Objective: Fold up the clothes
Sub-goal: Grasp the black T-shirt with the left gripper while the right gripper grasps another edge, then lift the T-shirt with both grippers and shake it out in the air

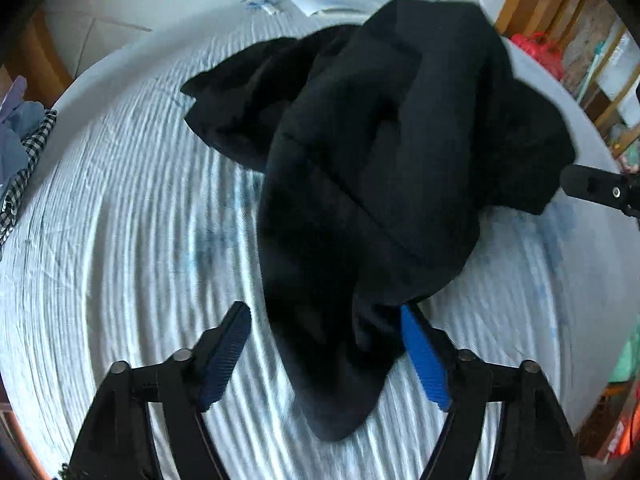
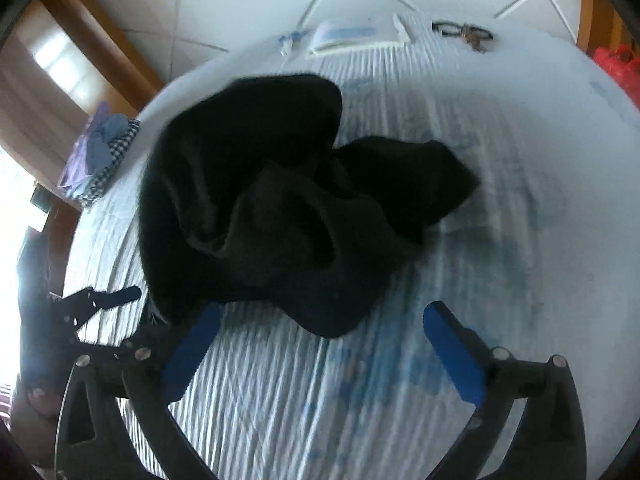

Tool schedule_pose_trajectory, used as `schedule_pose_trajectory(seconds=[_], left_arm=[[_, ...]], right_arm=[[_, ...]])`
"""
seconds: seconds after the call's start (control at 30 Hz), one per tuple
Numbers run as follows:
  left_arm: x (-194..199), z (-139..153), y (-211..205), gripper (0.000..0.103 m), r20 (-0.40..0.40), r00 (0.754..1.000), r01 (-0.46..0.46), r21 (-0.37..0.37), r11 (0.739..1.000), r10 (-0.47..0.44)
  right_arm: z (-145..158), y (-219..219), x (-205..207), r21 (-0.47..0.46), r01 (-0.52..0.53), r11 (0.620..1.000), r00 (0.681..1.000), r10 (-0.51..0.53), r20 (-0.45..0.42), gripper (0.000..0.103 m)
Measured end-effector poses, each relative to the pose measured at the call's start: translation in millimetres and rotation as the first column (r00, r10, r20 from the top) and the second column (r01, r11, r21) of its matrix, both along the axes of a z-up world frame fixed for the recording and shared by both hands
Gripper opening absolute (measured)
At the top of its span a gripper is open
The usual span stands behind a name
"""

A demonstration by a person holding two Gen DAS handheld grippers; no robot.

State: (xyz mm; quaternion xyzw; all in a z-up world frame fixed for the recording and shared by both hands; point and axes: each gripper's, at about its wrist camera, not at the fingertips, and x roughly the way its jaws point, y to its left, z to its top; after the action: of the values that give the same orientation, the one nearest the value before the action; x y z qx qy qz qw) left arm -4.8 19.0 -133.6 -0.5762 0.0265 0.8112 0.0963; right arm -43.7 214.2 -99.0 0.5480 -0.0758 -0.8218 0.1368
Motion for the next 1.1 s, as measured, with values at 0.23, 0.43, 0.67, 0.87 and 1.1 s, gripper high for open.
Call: schedule_pose_trajectory(seconds=[0.23, 0.43, 0.67, 0.87, 1.1], left_arm=[[-16.9, 38.4, -11.2, 0.01, -0.104, 0.992, -0.069, -0.02, 0.997, 0.066], [-34.2, 149.1, -30.5, 0.01, -0.357, 0.93, -0.089, 0.002, 0.996, 0.084], [-69.3, 224.3, -44.5, 0.01, -0.464, 0.875, -0.147, 0.022, 0.989, 0.141], [-107.1, 193.3, -78.7, 0.01, -0.363, 0.899, -0.249, 0.039, 0.968, 0.246], [-119.9, 169.4, -89.4, 0.01, -0.341, 0.905, -0.26, 0.034, 0.965, 0.256]], right_arm=[[22.5, -7.2, -15.9, -0.027, -0.038, 0.999, 0.997, 0.037, -0.064, 0.012], [121.7, 17.3, -9.6, -0.092, -0.043, 0.995, 0.955, 0.014, -0.296, 0.011], [201.6, 24.4, -28.6, -0.088, -0.052, 0.995, 0.897, 0.007, -0.442, 0.011], [180.5, 23.5, -49.3, -0.064, -0.023, 0.998, 0.93, -0.002, -0.367, 0.049], [94.3, 5.8, -28.2, -0.019, -0.099, 0.995, 0.968, 0.091, -0.232, 0.103]])
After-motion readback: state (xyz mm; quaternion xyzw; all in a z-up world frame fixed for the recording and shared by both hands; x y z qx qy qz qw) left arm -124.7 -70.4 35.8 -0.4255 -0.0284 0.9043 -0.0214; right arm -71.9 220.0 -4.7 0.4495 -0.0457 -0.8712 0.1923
